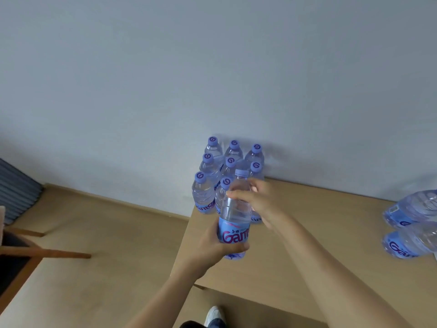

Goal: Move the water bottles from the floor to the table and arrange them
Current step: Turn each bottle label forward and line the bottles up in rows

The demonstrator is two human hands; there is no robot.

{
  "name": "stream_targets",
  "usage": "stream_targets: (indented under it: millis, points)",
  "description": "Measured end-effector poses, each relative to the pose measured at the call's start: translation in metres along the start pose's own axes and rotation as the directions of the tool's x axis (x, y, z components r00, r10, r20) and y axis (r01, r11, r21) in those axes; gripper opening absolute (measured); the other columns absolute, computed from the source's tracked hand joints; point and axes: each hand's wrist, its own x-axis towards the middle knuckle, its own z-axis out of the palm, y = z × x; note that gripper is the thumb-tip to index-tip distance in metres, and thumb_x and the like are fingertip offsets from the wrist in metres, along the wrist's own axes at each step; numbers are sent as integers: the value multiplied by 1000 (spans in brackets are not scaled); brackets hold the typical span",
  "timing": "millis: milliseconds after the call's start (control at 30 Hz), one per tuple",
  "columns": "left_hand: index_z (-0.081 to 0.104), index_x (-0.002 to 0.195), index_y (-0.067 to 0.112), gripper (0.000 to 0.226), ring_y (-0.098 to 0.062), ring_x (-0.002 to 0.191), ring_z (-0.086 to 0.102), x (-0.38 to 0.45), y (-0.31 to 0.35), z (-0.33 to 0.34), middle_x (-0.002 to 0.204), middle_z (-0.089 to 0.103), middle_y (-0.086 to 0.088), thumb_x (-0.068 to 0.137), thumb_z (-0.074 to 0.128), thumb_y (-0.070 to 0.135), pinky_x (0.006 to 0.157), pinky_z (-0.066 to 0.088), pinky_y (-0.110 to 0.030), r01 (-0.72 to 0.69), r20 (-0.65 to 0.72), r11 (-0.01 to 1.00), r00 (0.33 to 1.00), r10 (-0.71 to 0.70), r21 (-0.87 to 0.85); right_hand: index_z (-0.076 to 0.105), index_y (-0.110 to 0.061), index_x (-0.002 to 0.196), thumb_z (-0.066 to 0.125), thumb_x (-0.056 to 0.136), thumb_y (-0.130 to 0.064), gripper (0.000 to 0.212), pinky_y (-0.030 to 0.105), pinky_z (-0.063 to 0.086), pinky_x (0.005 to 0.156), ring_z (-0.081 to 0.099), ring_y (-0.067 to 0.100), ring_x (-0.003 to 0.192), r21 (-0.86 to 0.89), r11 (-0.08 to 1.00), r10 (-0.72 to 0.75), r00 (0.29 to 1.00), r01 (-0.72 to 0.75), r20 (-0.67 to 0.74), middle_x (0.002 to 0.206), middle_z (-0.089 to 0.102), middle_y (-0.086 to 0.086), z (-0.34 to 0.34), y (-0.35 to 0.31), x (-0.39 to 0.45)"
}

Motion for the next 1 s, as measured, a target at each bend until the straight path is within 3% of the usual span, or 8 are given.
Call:
stream_targets:
  millis: [100,167,300,400,500,667,800,1000]
  points:
    - [55,116,18,54,-17,95,69,2,-15,-24,104,70,-3,72,84,16,85,58,-36,-6,0,1000,1000,6,16,74,-19,89,87,65,-24,27,25,55,78,69,10,94,-55,998,-12,1000,13,5,97,74,-5,23,10,6]
    - [56,119,22,54,-11,101,66,5,-25,-39,109,69,1,73,83,21,87,57,-31,-12,-29,999,999,13,36,74,-20,91,88,64,-26,31,27,57,79,70,13,95,-77,997,-17,1000,17,4,99,74,-3,35,16,9]
    - [57,118,18,53,-1,94,66,10,-44,-61,107,69,2,72,83,9,74,53,-16,-21,-132,997,991,30,68,71,-25,95,88,56,-38,45,38,56,89,69,12,97,-179,982,-42,997,53,68,99,73,-5,62,29,13]
    - [57,114,22,56,-2,91,67,18,-61,-77,106,68,8,68,85,7,73,52,-15,-15,-200,994,979,37,109,68,-26,101,89,61,-35,45,21,51,87,63,2,96,-289,955,-47,994,74,100,101,69,-7,80,38,11]
    - [59,106,25,54,-4,91,67,26,-75,-88,102,70,7,63,88,9,75,51,-13,4,-238,987,971,35,159,65,-25,101,88,67,-24,41,2,42,72,57,-16,84,-320,941,-71,990,107,122,96,67,-14,94,49,8]
    - [61,107,24,57,-13,94,68,37,-92,-97,100,72,4,60,87,5,79,55,-22,6,-271,986,962,40,168,65,-26,102,89,62,-26,47,22,51,84,64,3,94,-359,925,-107,991,127,75,98,70,-11,109,67,11]
    - [58,111,27,62,-12,98,66,42,-97,-98,105,70,3,61,85,1,78,51,-15,-14,-279,988,959,57,153,63,-27,99,89,61,-26,46,20,51,79,64,2,88,-380,913,-137,989,150,61,92,70,-12,114,74,13]
    - [56,117,31,67,-10,102,66,50,-98,-102,111,69,5,63,83,1,84,53,-23,-40,-244,990,967,73,138,59,-29,97,87,63,-30,44,20,50,76,62,1,86,-409,893,-171,982,189,81,92,66,-14,116,75,20]
